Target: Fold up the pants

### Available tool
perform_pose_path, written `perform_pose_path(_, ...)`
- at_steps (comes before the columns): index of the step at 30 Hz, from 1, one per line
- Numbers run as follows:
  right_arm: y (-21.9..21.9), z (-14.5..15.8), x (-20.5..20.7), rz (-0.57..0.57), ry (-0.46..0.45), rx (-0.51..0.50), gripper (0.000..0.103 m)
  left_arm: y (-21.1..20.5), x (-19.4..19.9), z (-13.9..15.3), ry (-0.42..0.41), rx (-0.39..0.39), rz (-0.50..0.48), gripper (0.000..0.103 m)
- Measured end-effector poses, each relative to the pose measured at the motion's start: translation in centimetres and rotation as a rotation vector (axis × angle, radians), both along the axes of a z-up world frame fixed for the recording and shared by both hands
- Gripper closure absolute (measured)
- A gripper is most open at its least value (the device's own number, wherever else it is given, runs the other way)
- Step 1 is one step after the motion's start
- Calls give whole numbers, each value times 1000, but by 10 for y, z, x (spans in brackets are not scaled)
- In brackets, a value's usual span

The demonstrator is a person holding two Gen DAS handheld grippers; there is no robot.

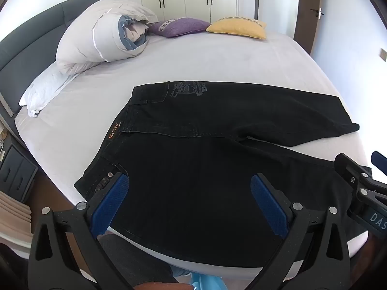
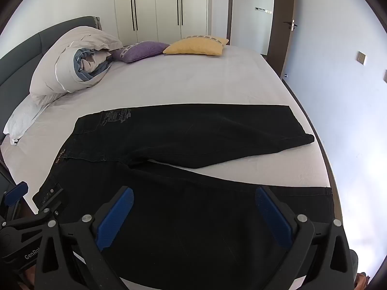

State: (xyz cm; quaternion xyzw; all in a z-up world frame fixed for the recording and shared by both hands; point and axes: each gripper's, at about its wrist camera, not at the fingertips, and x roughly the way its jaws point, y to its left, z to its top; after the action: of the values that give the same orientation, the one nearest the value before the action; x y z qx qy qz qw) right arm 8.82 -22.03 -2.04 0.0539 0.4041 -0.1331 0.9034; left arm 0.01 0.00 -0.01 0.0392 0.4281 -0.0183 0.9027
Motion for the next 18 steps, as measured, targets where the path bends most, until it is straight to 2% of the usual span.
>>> perform_pose_path(18,3,-10,-5,-1,4,-6,0,0,0,0,-8,1,2,0)
